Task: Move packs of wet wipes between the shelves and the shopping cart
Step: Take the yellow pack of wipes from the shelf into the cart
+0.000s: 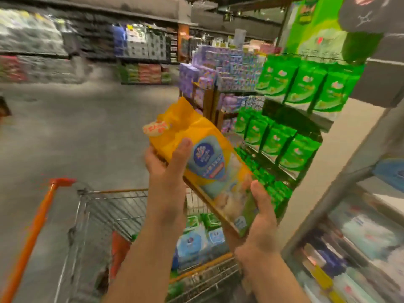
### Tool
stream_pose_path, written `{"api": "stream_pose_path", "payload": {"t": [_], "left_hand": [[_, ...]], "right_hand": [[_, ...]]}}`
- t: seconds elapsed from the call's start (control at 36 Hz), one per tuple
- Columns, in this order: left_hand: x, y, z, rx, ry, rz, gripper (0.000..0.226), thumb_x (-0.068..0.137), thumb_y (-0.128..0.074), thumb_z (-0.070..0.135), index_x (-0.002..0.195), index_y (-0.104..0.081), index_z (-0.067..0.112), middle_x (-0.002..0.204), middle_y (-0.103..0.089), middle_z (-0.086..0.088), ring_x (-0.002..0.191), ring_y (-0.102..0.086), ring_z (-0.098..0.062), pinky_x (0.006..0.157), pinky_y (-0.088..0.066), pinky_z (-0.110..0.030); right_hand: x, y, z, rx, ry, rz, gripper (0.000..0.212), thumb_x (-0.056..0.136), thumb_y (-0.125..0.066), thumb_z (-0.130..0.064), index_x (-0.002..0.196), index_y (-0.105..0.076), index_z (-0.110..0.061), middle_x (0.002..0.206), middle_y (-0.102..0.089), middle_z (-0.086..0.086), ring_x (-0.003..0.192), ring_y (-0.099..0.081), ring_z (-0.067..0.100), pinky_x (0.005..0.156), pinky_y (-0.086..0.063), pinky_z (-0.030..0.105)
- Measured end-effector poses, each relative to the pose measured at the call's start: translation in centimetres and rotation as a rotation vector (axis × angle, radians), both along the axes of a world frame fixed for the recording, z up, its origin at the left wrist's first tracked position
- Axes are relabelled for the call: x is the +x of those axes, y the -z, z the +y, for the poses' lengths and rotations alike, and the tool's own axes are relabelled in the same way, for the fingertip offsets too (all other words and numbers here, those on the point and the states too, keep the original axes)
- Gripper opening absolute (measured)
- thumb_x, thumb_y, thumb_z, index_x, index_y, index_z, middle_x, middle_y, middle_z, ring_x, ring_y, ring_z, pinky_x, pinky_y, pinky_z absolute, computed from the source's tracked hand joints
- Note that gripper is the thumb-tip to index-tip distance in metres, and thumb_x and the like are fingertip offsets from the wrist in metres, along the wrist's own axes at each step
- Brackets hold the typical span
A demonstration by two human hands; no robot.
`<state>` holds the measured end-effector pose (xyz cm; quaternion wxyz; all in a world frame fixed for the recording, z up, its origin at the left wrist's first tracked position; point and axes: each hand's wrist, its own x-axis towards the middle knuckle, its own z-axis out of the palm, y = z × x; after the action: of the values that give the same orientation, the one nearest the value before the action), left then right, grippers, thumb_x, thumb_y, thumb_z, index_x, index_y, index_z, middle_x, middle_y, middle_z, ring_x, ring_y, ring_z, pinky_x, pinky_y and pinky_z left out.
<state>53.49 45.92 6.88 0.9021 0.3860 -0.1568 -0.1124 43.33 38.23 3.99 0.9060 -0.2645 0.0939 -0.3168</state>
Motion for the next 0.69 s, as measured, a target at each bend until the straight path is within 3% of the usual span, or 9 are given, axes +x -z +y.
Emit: {"api": "stream_pose_path", "payload": {"t": [0.11, 0.17, 0.25, 0.31, 0.36, 0.42, 0.5, 0.61, 0.69], "left_hand": [[5.5, 2.3, 4.3, 0.172, 0.019, 0.015, 0.091, 0.073, -0.073, 0.058, 0.143, -0.051, 0.005, 0.133, -0.066, -0.021, 0.122, -0.063, -0.042, 0.100, -0.054, -0.056], [7.3, 3.8, 6.1, 0.246, 0.030, 0.038, 0.085, 0.072, -0.071, 0.061, 0.136, -0.058, 0.006, 0.129, -0.069, -0.019, 0.118, -0.067, -0.037, 0.100, -0.056, -0.051], [9.7, 6.4, 8.2, 0.344, 0.024, 0.077, 0.044, 0.079, -0.070, 0.051, 0.107, -0.070, 0.017, 0.112, -0.075, -0.015, 0.097, -0.072, -0.025, 0.086, -0.057, -0.038], [10.9, 7.9, 9.0, 0.384, 0.054, 0.099, 0.030, 0.081, -0.063, 0.045, 0.098, -0.070, 0.021, 0.100, -0.078, -0.010, 0.086, -0.074, -0.020, 0.076, -0.059, -0.033], [12.0, 9.4, 9.5, 0.426, 0.089, 0.127, 0.032, 0.079, -0.063, 0.043, 0.100, -0.071, 0.020, 0.095, -0.079, -0.006, 0.080, -0.075, -0.018, 0.069, -0.060, -0.030], [12.8, 10.8, 9.6, 0.464, 0.137, 0.158, 0.037, 0.078, -0.066, 0.043, 0.106, -0.073, 0.019, 0.100, -0.079, -0.006, 0.081, -0.075, -0.018, 0.066, -0.060, -0.030], [13.9, 13.1, 8.9, 0.525, 0.204, 0.203, 0.038, 0.079, -0.074, 0.042, 0.109, -0.075, 0.019, 0.109, -0.079, -0.006, 0.087, -0.075, -0.018, 0.074, -0.061, -0.033], [14.8, 16.8, 7.0, 0.622, 0.308, 0.282, 0.027, 0.080, -0.078, 0.038, 0.097, -0.078, 0.018, 0.095, -0.079, -0.001, 0.079, -0.073, -0.014, 0.076, -0.057, -0.031], [15.0, 19.7, 5.0, 0.770, 0.360, 0.317, 0.043, 0.071, -0.082, 0.045, 0.105, -0.076, 0.019, 0.102, -0.080, 0.001, 0.090, -0.075, -0.014, 0.091, -0.054, -0.038]], "right_hand": [[3.0, 1.9, 0.6, -0.047, -0.087, 0.107, 0.035, 0.086, -0.053, -0.031, 0.075, -0.083, -0.015, 0.089, -0.077, 0.010, 0.065, -0.070, 0.019, 0.052, -0.056, 0.024], [4.1, 2.9, 0.6, -0.038, -0.110, 0.146, 0.033, 0.085, -0.056, -0.031, 0.075, -0.083, -0.015, 0.091, -0.077, 0.009, 0.067, -0.071, 0.019, 0.052, -0.056, 0.024], [5.5, 4.6, -0.3, -0.041, -0.193, 0.242, 0.033, 0.085, -0.057, -0.032, 0.079, -0.082, -0.012, 0.097, -0.075, 0.010, 0.067, -0.068, 0.021, 0.052, -0.056, 0.026], [6.3, 5.7, -1.1, -0.037, -0.233, 0.300, 0.035, 0.086, -0.056, -0.031, 0.070, -0.080, -0.012, 0.093, -0.075, 0.011, 0.062, -0.068, 0.021, 0.049, -0.055, 0.026], [7.2, 7.0, -2.0, -0.034, -0.256, 0.371, 0.037, 0.088, -0.056, -0.030, 0.063, -0.078, -0.014, 0.088, -0.076, 0.008, 0.061, -0.069, 0.020, 0.047, -0.055, 0.026], [8.2, 8.1, -2.9, -0.036, -0.304, 0.408, 0.024, 0.079, -0.066, -0.031, 0.066, -0.079, -0.015, 0.089, -0.077, 0.008, 0.066, -0.072, 0.022, 0.048, -0.056, 0.027], [9.7, 10.2, -4.9, -0.080, -0.371, 0.446, 0.014, 0.062, -0.079, -0.029, 0.067, -0.080, -0.016, 0.085, -0.077, 0.005, 0.072, -0.075, 0.021, 0.050, -0.057, 0.028], [11.8, 13.7, -8.3, -0.188, -0.500, 0.502, 0.043, 0.036, -0.098, -0.037, 0.070, -0.080, -0.019, 0.086, -0.078, 0.004, 0.077, -0.076, 0.022, 0.056, -0.060, 0.032], [13.5, 17.4, -11.5, -0.252, -0.543, 0.661, 0.059, 0.028, -0.101, -0.043, 0.075, -0.080, -0.015, 0.090, -0.078, 0.010, 0.077, -0.076, 0.025, 0.061, -0.062, 0.037]]}}
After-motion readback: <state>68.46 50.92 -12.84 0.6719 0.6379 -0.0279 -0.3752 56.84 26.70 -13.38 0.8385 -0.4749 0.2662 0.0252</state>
